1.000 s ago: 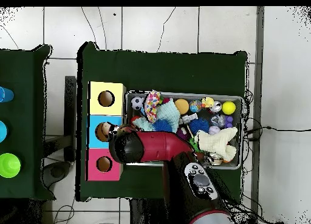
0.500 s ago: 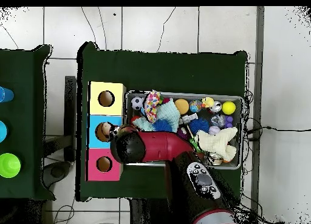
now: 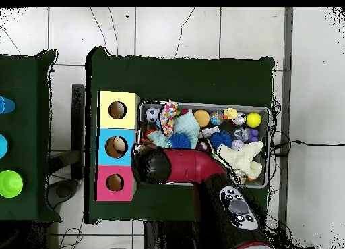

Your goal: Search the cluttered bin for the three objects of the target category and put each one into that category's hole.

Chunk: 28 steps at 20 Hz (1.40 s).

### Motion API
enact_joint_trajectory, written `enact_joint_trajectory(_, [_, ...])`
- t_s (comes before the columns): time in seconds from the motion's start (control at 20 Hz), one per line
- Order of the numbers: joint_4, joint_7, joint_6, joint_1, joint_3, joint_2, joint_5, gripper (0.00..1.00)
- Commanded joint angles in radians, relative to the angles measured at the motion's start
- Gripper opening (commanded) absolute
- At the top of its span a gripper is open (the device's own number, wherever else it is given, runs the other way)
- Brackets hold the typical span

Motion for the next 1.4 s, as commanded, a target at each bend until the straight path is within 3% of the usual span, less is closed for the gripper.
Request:
enact_joint_trajectory(0.05, [0.043,-0.033,0.145,-0.044,-0.005,-0.016,-0.063,1.0])
enact_joint_trajectory(0.85, [-0.017,0.067,-0.01,0.026,-0.043,0.13,-0.14,1.0])
enact_joint_trajectory(1.4, [-0.069,0.12,-0.165,0.091,-0.109,0.263,-0.167,1.0])
